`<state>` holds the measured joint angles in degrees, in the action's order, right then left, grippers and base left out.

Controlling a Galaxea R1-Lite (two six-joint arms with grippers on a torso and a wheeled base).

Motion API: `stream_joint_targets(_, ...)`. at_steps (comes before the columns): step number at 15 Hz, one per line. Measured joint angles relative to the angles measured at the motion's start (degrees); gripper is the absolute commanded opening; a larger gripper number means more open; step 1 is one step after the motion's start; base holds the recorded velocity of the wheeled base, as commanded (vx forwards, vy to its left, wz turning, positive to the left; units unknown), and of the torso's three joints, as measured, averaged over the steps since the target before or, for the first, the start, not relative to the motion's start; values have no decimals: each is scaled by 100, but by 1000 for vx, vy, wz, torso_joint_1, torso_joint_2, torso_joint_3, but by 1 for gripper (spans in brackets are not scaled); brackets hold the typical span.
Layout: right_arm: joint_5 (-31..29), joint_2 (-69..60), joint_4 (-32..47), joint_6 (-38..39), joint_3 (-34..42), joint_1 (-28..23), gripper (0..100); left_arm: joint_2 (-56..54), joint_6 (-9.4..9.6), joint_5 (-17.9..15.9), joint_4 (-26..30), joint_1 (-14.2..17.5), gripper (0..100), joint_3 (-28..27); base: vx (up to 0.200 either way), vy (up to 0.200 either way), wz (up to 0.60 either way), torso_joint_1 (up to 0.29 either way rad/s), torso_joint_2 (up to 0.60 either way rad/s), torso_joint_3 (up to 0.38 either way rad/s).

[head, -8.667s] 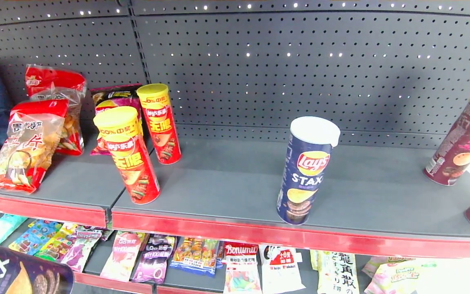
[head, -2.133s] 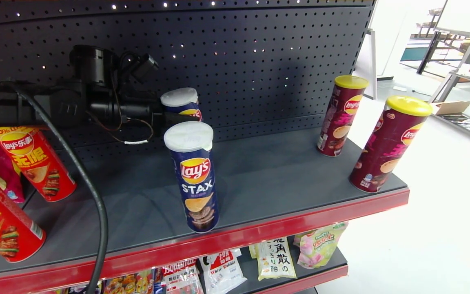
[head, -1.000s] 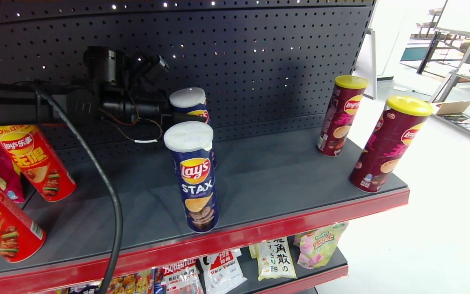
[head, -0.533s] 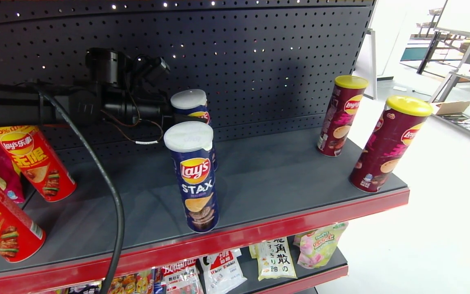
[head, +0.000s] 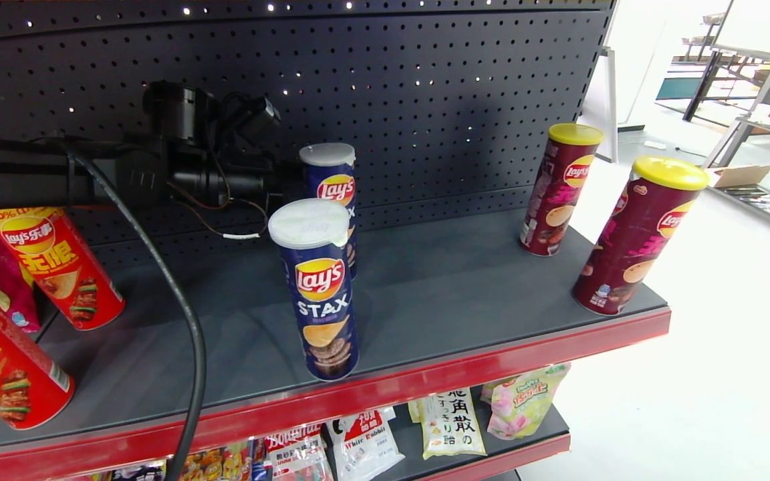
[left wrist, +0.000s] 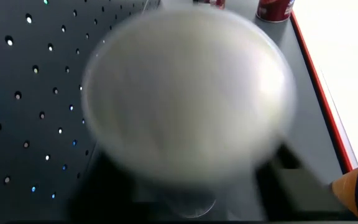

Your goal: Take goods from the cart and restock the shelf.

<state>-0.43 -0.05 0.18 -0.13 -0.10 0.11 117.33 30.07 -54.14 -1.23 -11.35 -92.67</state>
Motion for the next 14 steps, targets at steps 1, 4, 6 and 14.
stream_joint_targets(1, -1, 0, 0, -2, 0, 0, 100, 2, -16, 2, 0, 2, 100, -5, 0, 0, 0, 0, 0, 0)
stream_joint_targets(4, -1, 0, 0, -2, 0, 7, 100, -13, -33, 9, 9, 6, 100, 4, 0, 0, 0, 0, 0, 0)
stream_joint_targets(6, -1, 0, 0, 0, 0, 2, 100, -41, -35, 17, 20, 9, 100, 37, 0, 0, 0, 0, 0, 0)
stream_joint_targets(14, -1, 0, 0, 0, 0, 0, 100, -835, -38, 154, 101, 383, 100, 1211, 0, 0, 0, 0, 0, 0)
